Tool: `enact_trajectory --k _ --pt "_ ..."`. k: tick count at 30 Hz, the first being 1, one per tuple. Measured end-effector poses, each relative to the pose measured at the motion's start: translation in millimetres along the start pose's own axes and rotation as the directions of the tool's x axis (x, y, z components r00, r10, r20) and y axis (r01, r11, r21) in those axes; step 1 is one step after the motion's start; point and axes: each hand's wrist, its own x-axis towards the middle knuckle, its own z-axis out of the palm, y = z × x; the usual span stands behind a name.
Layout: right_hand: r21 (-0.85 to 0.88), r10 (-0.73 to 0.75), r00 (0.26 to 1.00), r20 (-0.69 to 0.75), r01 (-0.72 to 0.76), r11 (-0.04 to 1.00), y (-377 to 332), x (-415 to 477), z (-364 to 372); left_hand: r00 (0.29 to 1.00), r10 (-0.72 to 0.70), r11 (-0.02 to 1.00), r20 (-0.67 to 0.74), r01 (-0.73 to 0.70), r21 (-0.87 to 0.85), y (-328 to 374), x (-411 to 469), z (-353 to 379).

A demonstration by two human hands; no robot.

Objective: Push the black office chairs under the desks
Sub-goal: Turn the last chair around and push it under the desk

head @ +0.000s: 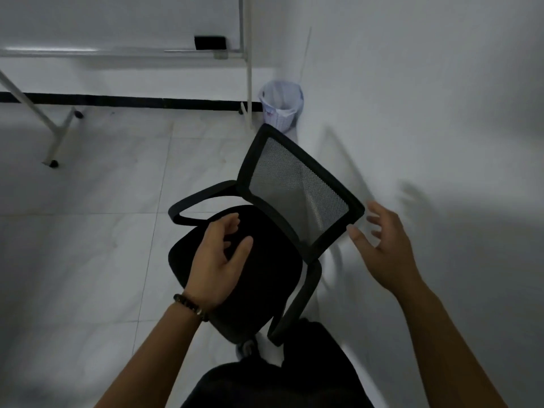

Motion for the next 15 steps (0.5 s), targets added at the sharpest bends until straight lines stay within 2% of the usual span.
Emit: enact_trajectory --k 4,8,11,13,15 --pt "-0.014 -0.032 0.995 0.093 0.034 0.999 12 108 11 0.996 -0.08 0.996 -0.041 0.078 -0.049 -13 55 35" --pt "-0.097 -0.007 0.963 0.269 0.034 0.995 31 231 51 0.945 -0.318 0.936 -0.079 0.3 -0.186 -42 91 93" --pt "-0.132 0.04 0.888 0.459 0.023 0.991 45 306 89 0.872 -0.488 0.847 -0.032 0.464 -0.259 -65 111 147" --pt "-0.126 0.099 0.785 0.611 -0.027 0.992 54 336 120 0.828 -0.56 0.79 0.02 0.542 -0.286 -80 127 182" --pt "-0.088 0.106 0.733 0.672 -0.063 0.994 65 346 142 0.797 -0.6 0.745 0.073 0.59 -0.311 -89 141 210"
